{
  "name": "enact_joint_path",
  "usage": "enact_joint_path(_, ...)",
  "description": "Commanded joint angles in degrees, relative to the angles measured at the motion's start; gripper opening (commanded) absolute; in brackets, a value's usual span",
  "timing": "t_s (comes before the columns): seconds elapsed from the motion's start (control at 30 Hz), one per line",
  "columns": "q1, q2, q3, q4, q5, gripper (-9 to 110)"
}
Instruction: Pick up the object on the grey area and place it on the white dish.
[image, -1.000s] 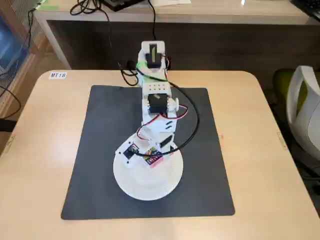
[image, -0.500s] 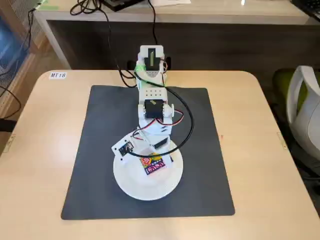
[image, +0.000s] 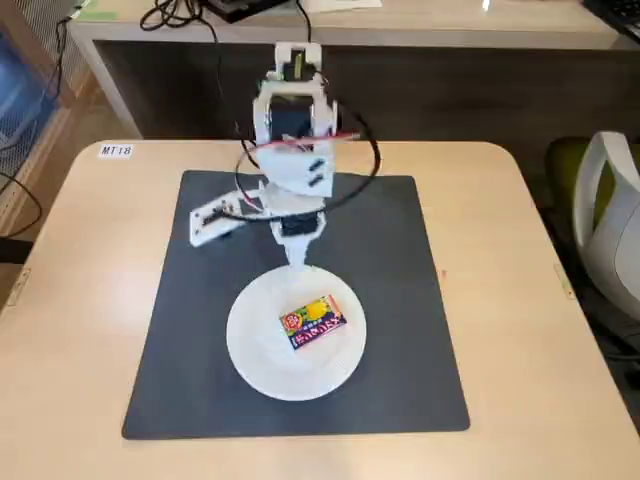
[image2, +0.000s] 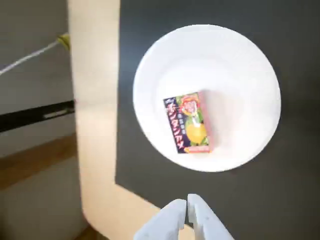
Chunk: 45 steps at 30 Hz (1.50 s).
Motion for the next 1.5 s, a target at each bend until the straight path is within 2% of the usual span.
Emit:
enact_joint_path(0.0, 0.7, 18.5, 7.8, -3.6, 4.4, 0)
enact_joint_path(0.13, 1.7, 43.2, 33.2, -18.3, 9.2, 0)
enact_joint_path(0.33, 2.0, 65.0, 65.8, -31.4, 11.8, 0)
enact_joint_path(0.63, 3.6, 83.0, 99.0, -40.7, 8.5, 0)
enact_joint_path(1.0, 4.8, 103.3, 119.6, -35.5, 8.3, 0)
enact_joint_path(1.47, 5.1, 103.2, 127.3, -32.8, 5.6, 0)
